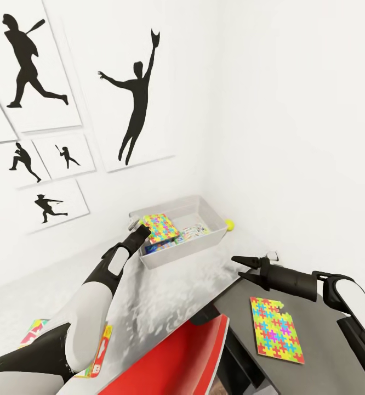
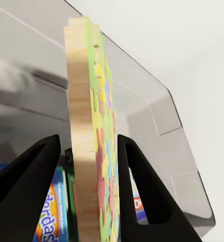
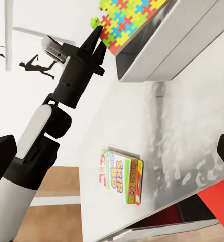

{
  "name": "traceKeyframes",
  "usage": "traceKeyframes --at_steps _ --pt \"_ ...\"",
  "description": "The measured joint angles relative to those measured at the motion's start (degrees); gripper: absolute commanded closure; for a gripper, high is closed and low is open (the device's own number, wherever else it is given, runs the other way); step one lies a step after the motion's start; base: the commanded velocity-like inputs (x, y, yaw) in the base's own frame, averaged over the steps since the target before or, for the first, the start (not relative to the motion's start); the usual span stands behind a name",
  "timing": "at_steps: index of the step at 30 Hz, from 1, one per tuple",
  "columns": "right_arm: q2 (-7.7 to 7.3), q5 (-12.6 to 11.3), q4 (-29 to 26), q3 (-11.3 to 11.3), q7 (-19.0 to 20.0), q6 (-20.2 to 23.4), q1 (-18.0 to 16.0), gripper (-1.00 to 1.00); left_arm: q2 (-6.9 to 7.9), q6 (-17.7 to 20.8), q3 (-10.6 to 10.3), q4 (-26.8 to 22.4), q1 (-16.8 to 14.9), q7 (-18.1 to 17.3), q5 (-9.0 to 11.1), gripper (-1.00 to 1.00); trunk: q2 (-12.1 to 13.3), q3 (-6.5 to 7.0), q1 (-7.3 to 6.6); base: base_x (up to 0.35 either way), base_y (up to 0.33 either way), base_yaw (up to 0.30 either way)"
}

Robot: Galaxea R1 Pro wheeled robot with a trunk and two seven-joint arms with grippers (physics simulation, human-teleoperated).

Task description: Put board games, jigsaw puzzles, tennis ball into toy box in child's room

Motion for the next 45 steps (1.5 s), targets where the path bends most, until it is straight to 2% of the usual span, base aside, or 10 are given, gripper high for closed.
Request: traceKeyframes --at_steps 17,20,21,40,45 --pt "0.00 0.0 0.0 0.0 0.0 0.0 0.0 -1.00 0.00 0.0 0.0 0.0 0.0 0.0 0.0 1.00 0.0 -0.37 0.00 0.000 0.000 0.000" --pt "0.00 0.0 0.0 0.0 0.0 0.0 0.0 -1.00 0.00 0.0 -0.6 0.0 0.0 0.0 0.0 1.00 0.0 -0.37 0.00 0.000 0.000 0.000" --pt "0.00 0.0 0.0 0.0 0.0 0.0 0.0 -1.00 0.00 0.0 -0.8 0.0 0.0 0.0 0.0 -1.00 0.0 -0.37 0.00 0.000 0.000 0.000" --pt "0.00 0.0 0.0 0.0 0.0 0.0 0.0 -1.00 0.05 0.1 -1.2 0.0 0.0 0.0 0.0 -1.00 0.0 -0.37 0.00 0.000 0.000 0.000" --pt "0.00 0.0 0.0 0.0 0.0 0.0 0.0 -1.00 0.35 1.4 -1.2 -1.6 0.0 -0.1 0.3 -1.00 0.0 -0.37 0.00 0.000 0.000 0.000"
